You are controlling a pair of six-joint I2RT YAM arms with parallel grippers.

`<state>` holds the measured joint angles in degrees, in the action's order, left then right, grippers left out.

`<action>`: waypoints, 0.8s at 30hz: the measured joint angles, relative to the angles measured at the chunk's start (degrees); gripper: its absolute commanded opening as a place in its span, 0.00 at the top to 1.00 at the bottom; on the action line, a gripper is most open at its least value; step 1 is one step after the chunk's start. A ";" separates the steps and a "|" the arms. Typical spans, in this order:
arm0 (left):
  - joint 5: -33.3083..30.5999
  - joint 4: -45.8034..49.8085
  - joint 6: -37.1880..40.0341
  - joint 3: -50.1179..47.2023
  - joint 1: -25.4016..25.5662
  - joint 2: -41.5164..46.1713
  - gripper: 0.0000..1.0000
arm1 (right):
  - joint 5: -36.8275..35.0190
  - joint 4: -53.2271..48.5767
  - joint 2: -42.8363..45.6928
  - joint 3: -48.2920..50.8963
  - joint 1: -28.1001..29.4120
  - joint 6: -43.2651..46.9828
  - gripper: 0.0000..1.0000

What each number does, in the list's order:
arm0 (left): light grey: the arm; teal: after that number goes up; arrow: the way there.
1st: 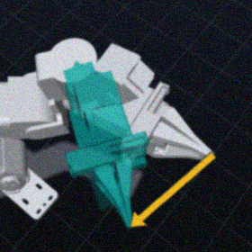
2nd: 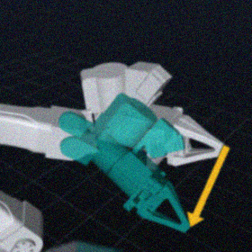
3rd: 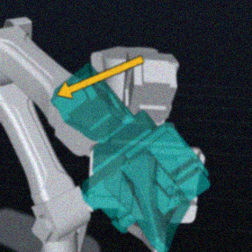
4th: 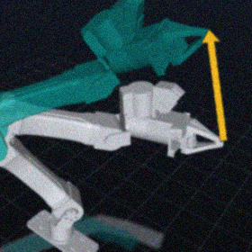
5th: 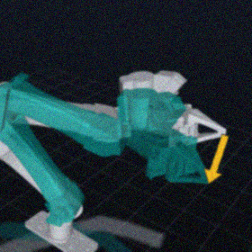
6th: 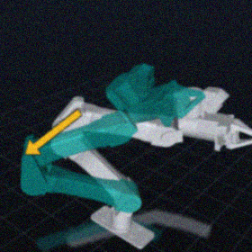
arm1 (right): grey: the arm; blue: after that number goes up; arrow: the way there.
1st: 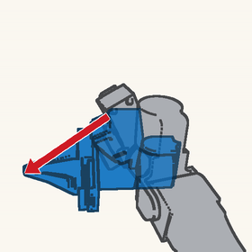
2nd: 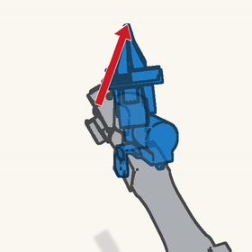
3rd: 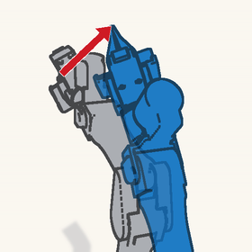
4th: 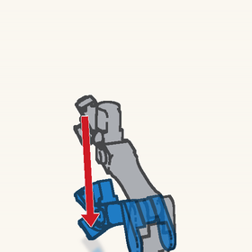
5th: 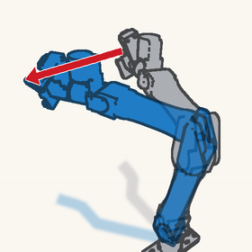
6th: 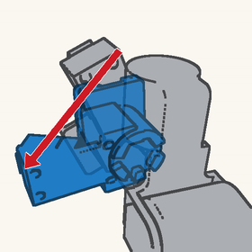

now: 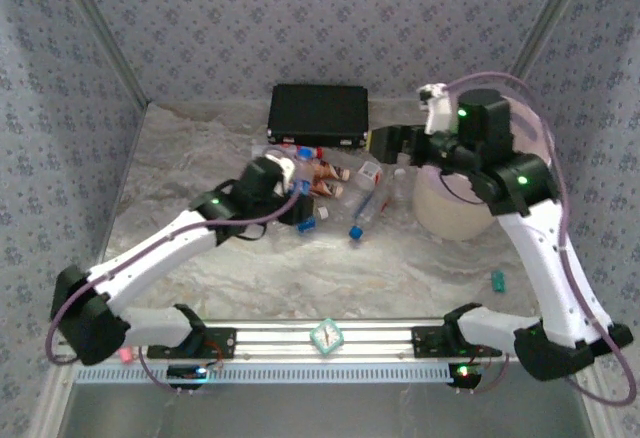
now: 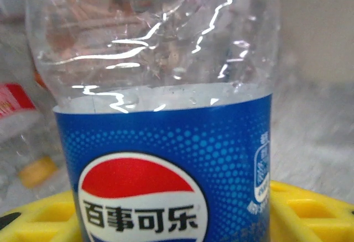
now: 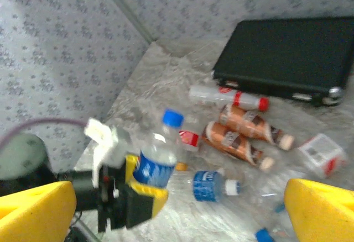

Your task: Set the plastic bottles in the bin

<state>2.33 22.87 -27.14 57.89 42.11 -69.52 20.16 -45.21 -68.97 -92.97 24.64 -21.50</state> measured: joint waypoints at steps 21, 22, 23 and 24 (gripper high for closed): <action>19.85 -29.94 -15.06 -9.25 -5.35 3.23 0.87 | 8.74 20.37 -21.59 2.95 9.75 -8.24 0.10; 20.24 -30.12 -15.21 -8.90 -5.35 2.60 0.87 | 9.25 20.98 -21.84 3.13 9.77 -8.70 0.11; 20.57 -30.25 -15.47 -8.44 -5.35 1.79 0.87 | 9.73 21.88 -21.99 3.56 9.79 -9.31 0.13; 20.85 -30.27 -15.63 -7.96 -5.38 1.14 0.87 | 10.27 22.91 -22.01 4.13 9.79 -9.84 0.15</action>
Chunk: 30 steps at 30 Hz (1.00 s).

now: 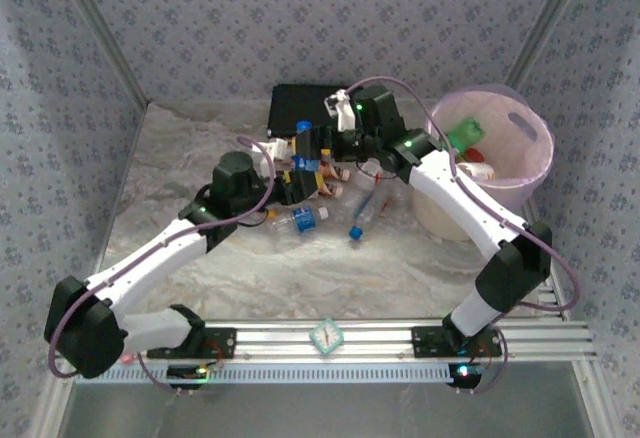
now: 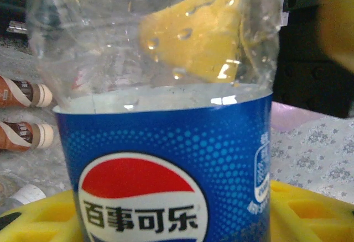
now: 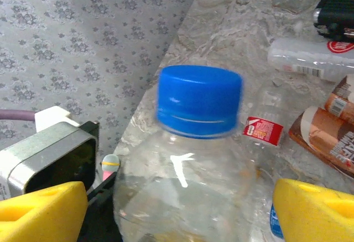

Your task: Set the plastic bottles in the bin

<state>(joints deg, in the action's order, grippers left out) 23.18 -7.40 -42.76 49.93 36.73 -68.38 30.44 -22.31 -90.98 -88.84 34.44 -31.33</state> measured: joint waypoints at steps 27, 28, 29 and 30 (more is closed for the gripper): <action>-0.26 11.17 7.13 2.97 0.02 2.40 0.00 | -7.17 -13.09 6.01 -7.04 -13.00 7.96 0.66; -0.72 12.31 7.85 2.97 0.02 2.71 0.00 | -8.48 -14.45 7.43 -7.41 -14.71 8.66 0.69; -1.36 13.84 8.76 2.99 0.02 2.95 0.00 | -10.01 -16.04 9.14 -7.85 -16.65 9.40 0.73; -2.03 15.43 9.68 3.08 0.02 3.04 0.00 | -11.82 -17.68 10.97 -8.22 -18.97 10.08 0.77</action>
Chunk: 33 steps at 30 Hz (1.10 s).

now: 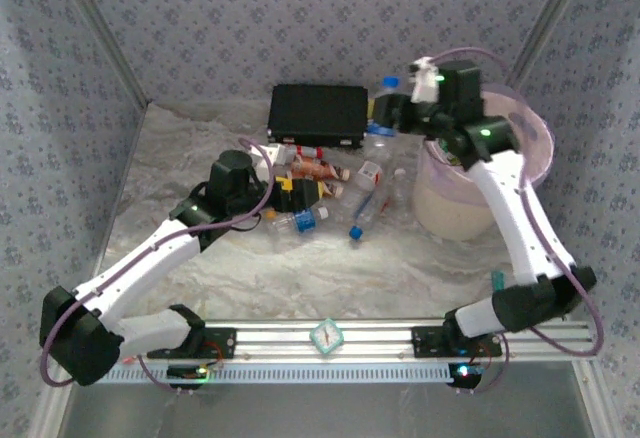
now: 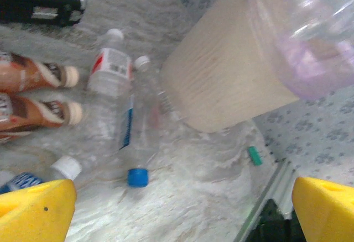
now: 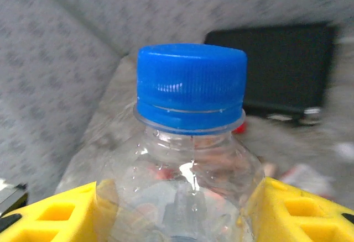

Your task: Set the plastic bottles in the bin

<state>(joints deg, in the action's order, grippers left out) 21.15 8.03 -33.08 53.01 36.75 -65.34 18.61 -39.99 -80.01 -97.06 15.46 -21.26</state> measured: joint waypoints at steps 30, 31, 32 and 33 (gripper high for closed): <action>-16.87 21.97 9.94 8.96 1.66 -13.33 0.11 | -23.10 -13.20 -5.77 13.92 -27.98 10.84 1.00; -17.07 22.32 10.19 9.33 1.92 -13.75 0.11 | -23.54 -12.85 -6.29 14.01 -28.13 10.82 1.00; -17.31 22.51 10.43 9.73 2.10 -14.21 0.11 | -23.71 -12.11 -6.69 14.10 -28.46 10.80 0.98; -17.53 22.82 10.69 10.16 2.32 -14.58 0.11 | -23.76 -11.37 -6.88 14.25 -28.65 10.80 0.96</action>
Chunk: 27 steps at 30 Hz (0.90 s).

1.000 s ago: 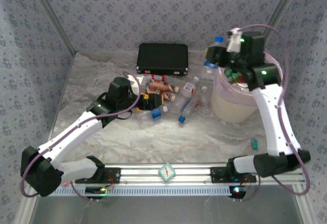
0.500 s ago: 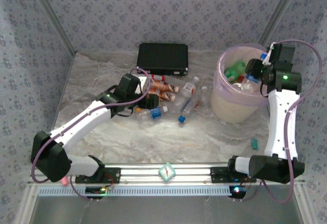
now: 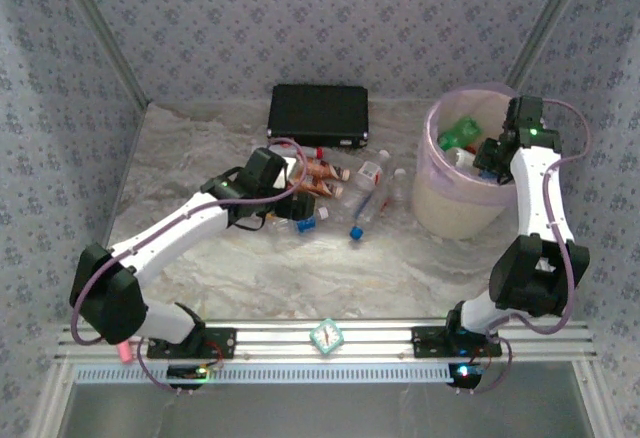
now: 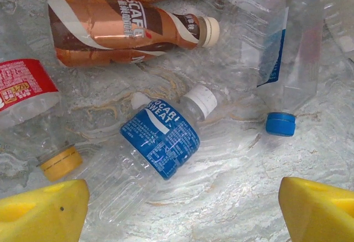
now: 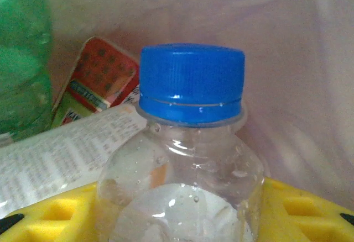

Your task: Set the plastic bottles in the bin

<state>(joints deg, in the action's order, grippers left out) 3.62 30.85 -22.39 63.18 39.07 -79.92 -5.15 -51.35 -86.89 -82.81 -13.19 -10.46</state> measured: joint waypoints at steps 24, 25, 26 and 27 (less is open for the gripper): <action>-3.32 9.77 9.49 3.50 0.33 -2.19 0.00 | 2.89 -5.22 8.00 -7.08 0.96 1.09 0.01; -3.72 9.75 9.81 3.72 0.37 -2.45 0.00 | 2.97 -5.86 9.22 -7.74 1.16 1.09 0.01; -4.24 9.75 10.21 3.91 0.48 -2.91 0.00 | 2.95 -6.54 10.64 -8.46 1.42 1.09 0.01; -4.81 9.79 10.67 4.04 0.66 -3.45 0.00 | 3.02 -7.21 12.07 -9.14 1.88 1.07 0.01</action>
<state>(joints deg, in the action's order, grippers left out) -1.19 40.64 -11.73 67.22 39.72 -83.37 -2.13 -58.57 -74.83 -91.94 -11.31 -9.39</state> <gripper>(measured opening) 0.997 0.993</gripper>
